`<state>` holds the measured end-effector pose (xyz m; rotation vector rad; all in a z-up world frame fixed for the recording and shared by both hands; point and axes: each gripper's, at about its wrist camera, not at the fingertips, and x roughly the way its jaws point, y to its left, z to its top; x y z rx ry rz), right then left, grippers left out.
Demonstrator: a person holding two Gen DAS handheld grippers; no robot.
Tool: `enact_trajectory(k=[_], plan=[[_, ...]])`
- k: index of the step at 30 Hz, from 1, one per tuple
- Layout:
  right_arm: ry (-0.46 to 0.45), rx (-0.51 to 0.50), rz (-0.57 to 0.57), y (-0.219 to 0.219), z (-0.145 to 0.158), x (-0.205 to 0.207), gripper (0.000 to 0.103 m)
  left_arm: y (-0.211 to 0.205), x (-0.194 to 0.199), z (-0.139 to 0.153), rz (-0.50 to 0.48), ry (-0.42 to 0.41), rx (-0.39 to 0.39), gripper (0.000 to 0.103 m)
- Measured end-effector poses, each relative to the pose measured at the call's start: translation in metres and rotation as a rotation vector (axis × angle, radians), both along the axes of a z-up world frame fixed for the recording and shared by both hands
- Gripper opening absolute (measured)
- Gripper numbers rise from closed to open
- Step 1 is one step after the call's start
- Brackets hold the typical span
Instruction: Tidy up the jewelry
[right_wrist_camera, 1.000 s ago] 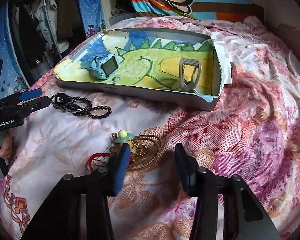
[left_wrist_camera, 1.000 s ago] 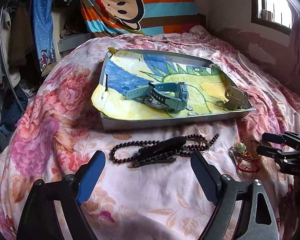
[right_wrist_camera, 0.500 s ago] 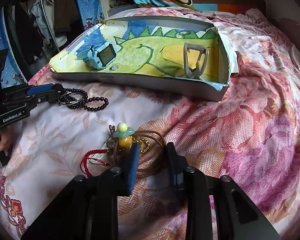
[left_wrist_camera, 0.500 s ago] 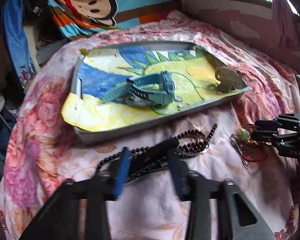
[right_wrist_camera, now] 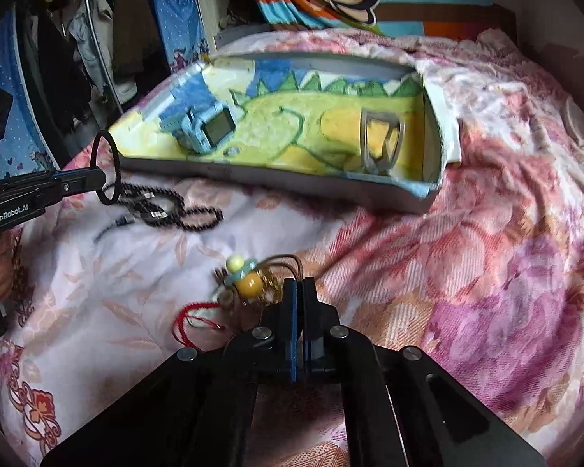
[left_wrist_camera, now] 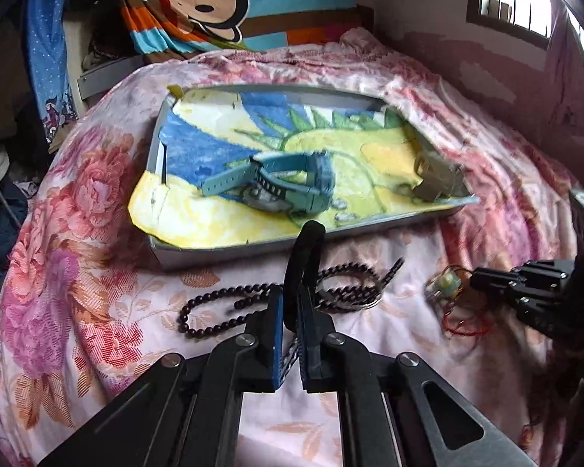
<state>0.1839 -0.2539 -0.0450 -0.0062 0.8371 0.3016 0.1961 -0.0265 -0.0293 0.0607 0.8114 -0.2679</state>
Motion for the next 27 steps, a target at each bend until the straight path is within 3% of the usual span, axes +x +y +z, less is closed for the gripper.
enact_trajectory(k=[6,16,22,27], plan=[[-0.102,0.002,-0.006,-0.001,0.02,-0.007,0.003,0.0,-0.015,0.019,-0.006,-0.056,-0.074,0.006],[-0.227,0.009,-0.032,-0.01,0.047,-0.013,0.003,-0.001,-0.019,0.023,0.0,-0.084,-0.107,0.006],[-0.296,0.017,-0.029,-0.004,0.065,-0.012,0.003,-0.003,-0.016,0.027,0.041,-0.121,-0.09,0.006],[-0.339,0.036,-0.02,0.003,0.078,-0.013,0.003,0.008,-0.009,0.033,0.112,-0.175,-0.137,0.006]])
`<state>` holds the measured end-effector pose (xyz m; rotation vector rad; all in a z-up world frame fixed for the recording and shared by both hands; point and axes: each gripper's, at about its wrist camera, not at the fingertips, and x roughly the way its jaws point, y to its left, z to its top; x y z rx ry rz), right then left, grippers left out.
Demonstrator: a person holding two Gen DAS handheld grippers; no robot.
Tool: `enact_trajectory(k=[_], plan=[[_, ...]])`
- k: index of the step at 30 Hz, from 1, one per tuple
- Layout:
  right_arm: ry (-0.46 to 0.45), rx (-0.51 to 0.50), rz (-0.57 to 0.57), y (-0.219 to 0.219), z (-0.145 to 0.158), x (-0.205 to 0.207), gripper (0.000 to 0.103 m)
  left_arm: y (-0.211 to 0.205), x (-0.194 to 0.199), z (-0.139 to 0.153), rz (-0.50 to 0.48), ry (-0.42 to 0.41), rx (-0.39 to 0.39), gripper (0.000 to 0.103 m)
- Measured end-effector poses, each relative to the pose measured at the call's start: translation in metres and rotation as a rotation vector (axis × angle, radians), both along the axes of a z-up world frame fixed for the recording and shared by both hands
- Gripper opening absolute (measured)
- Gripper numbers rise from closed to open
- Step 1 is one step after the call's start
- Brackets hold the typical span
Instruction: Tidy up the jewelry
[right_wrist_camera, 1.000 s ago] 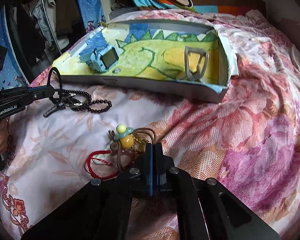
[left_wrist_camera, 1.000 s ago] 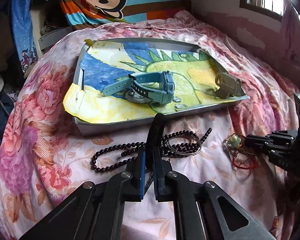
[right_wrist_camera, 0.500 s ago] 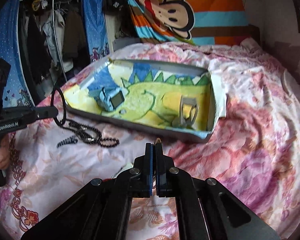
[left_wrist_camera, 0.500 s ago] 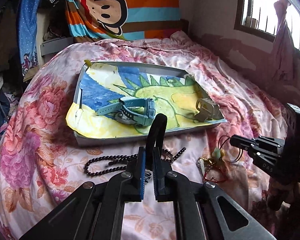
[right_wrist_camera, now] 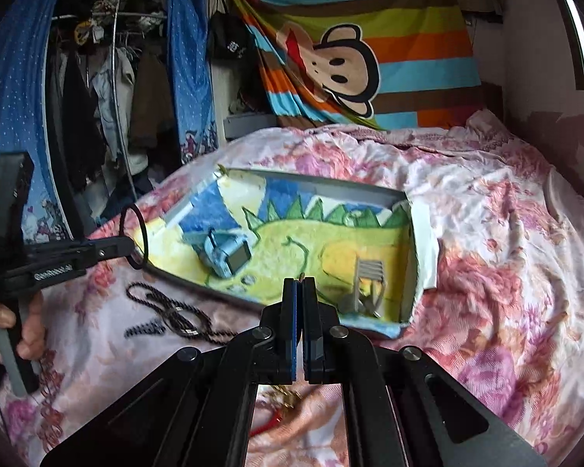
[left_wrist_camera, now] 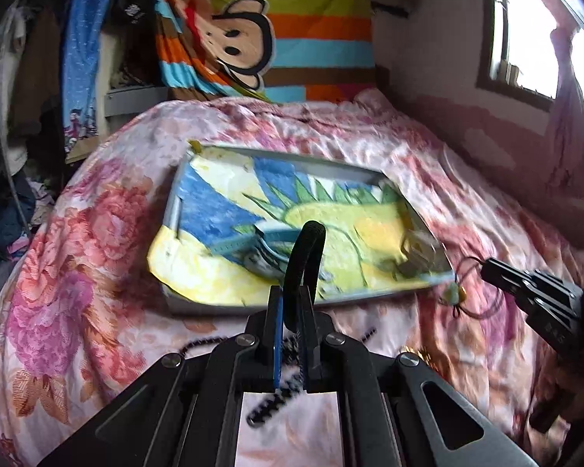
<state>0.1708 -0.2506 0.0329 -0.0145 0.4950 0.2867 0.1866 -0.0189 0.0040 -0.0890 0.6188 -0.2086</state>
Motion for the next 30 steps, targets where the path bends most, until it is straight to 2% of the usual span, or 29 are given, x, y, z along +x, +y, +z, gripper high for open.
enact_trajectory(k=[8,18,24,30], plan=[[-0.052,-0.004,0.017,0.01,0.013,0.007,0.003,0.018,0.01,0.005,0.089,-0.049,-0.035,0.006],[-0.054,0.022,-0.01,0.014,0.008,0.053,0.003,0.024,0.05,0.008,0.12,-0.045,-0.075,0.006],[0.043,0.075,0.003,0.009,-0.026,0.079,0.003,0.039,0.079,-0.015,0.138,0.069,-0.151,0.006],[0.108,0.061,0.016,0.015,-0.046,0.084,0.003,0.041,0.089,-0.035,0.144,0.15,-0.151,0.006]])
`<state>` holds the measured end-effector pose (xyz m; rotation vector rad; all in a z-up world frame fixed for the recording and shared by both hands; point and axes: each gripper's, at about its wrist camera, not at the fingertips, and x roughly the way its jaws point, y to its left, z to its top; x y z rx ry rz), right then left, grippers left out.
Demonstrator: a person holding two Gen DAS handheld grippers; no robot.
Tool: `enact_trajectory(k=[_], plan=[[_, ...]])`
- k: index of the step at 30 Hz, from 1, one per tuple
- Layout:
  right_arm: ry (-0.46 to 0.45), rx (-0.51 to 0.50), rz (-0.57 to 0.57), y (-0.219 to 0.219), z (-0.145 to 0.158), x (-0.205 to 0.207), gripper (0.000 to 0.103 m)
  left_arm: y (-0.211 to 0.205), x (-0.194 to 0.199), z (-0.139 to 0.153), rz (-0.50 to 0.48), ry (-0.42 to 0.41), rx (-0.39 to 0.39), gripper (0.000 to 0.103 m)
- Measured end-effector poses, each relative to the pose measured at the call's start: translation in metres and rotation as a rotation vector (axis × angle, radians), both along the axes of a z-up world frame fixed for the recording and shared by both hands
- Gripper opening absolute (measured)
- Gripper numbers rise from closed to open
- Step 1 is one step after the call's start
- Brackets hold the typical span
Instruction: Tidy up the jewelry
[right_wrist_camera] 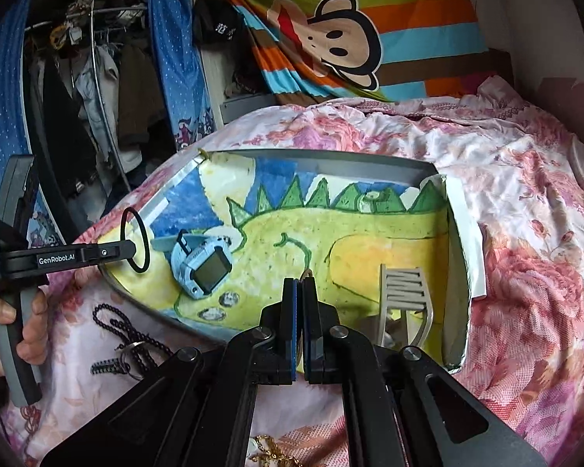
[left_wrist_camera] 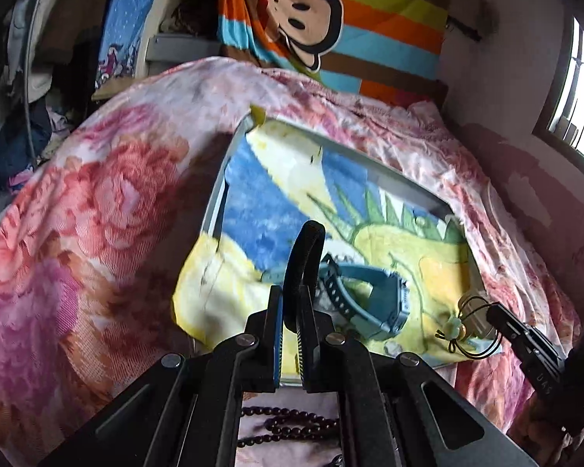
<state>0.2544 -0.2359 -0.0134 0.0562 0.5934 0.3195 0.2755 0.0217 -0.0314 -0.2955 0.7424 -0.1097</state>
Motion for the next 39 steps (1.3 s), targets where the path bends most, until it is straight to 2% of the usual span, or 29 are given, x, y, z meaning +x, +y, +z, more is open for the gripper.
enact_trajectory(k=[12,15,17,19,22,23,24,25,26,28,30,32,34,36,39], plan=[[0.043,-0.043,-0.029,-0.001,-0.002,0.001,0.005,-0.015,0.001,-0.009,-0.048,0.072,0.044,0.007],[0.04,-0.045,-0.044,-0.004,0.003,-0.003,0.019,-0.018,-0.002,-0.009,-0.055,0.081,0.048,0.008],[0.025,-0.033,-0.055,-0.007,0.008,-0.008,0.039,-0.019,-0.006,-0.007,-0.054,0.076,0.043,0.017],[0.0,-0.019,-0.07,-0.012,0.016,-0.016,0.042,-0.019,-0.011,-0.003,-0.056,0.055,0.04,0.023],[-0.031,-0.026,-0.096,-0.017,0.028,-0.028,0.042,-0.024,-0.016,0.005,-0.079,0.038,0.046,0.024],[-0.047,-0.032,-0.106,-0.018,0.032,-0.033,0.047,-0.025,-0.019,0.007,-0.083,0.033,0.047,0.025],[-0.061,-0.037,-0.114,-0.02,0.035,-0.036,0.051,-0.026,-0.021,0.008,-0.084,0.028,0.048,0.03],[-0.084,-0.04,-0.126,-0.022,0.04,-0.043,0.057,-0.027,-0.025,0.011,-0.084,0.021,0.049,0.042],[-0.103,-0.039,-0.136,-0.024,0.045,-0.049,0.061,-0.028,-0.03,0.013,-0.081,0.01,0.047,0.049],[-0.128,-0.029,-0.15,-0.028,0.053,-0.06,0.066,-0.027,-0.043,0.022,-0.063,-0.041,0.038,0.074],[-0.154,-0.012,-0.163,-0.031,0.06,-0.072,0.072,-0.027,-0.057,0.034,-0.05,-0.101,0.035,0.081],[-0.182,0.002,-0.167,-0.033,0.067,-0.084,0.084,-0.028,-0.069,0.044,-0.047,-0.14,0.04,0.086],[-0.211,0.007,-0.17,-0.033,0.072,-0.097,0.093,-0.029,-0.083,0.053,-0.034,-0.188,0.048,0.098],[-0.238,0.012,-0.169,-0.032,0.077,-0.112,0.094,-0.032,-0.103,0.062,-0.025,-0.251,0.059,0.103],[-0.265,0.006,-0.171,-0.03,0.083,-0.131,0.095,-0.036,-0.126,0.072,-0.029,-0.317,0.089,0.103]])
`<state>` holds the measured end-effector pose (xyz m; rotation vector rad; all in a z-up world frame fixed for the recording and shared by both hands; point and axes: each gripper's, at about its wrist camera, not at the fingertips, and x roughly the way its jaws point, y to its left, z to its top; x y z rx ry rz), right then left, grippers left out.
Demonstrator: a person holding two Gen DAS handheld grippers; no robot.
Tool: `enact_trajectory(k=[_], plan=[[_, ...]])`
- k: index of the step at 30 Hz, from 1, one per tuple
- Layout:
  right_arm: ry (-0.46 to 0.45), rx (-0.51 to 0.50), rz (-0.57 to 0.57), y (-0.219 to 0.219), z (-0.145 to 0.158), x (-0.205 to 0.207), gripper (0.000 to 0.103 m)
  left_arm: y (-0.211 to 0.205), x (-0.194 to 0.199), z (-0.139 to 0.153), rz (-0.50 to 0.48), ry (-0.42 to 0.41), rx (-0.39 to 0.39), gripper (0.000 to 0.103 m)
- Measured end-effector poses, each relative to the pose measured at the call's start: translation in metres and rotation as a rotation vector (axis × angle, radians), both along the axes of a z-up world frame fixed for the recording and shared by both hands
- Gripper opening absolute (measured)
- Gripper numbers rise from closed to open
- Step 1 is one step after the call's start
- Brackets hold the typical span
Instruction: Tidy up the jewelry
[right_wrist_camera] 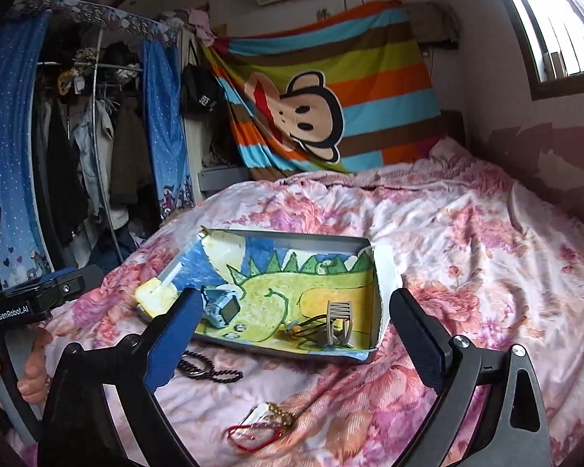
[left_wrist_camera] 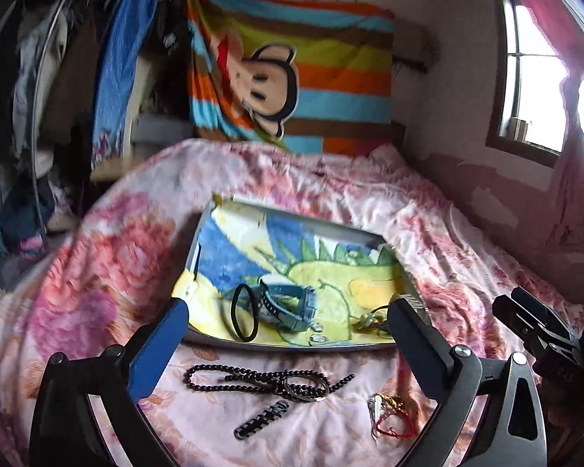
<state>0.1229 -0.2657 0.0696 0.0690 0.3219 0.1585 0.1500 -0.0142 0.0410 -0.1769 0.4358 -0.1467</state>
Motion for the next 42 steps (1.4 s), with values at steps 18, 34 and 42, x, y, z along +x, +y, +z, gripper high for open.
enact_trajectory(k=[18,34,42], plan=[[-0.039,0.006,0.026,0.008,0.005,-0.103,0.1,0.016,-0.105,0.007,0.064,-0.091,0.069,0.103],[0.209,-0.046,0.009,0.005,-0.038,-0.113,0.101,0.028,-0.141,-0.02,0.073,0.047,0.078,0.103],[0.339,-0.07,0.024,0.003,-0.061,-0.095,0.101,0.024,-0.117,-0.043,0.048,0.214,0.123,0.103]])
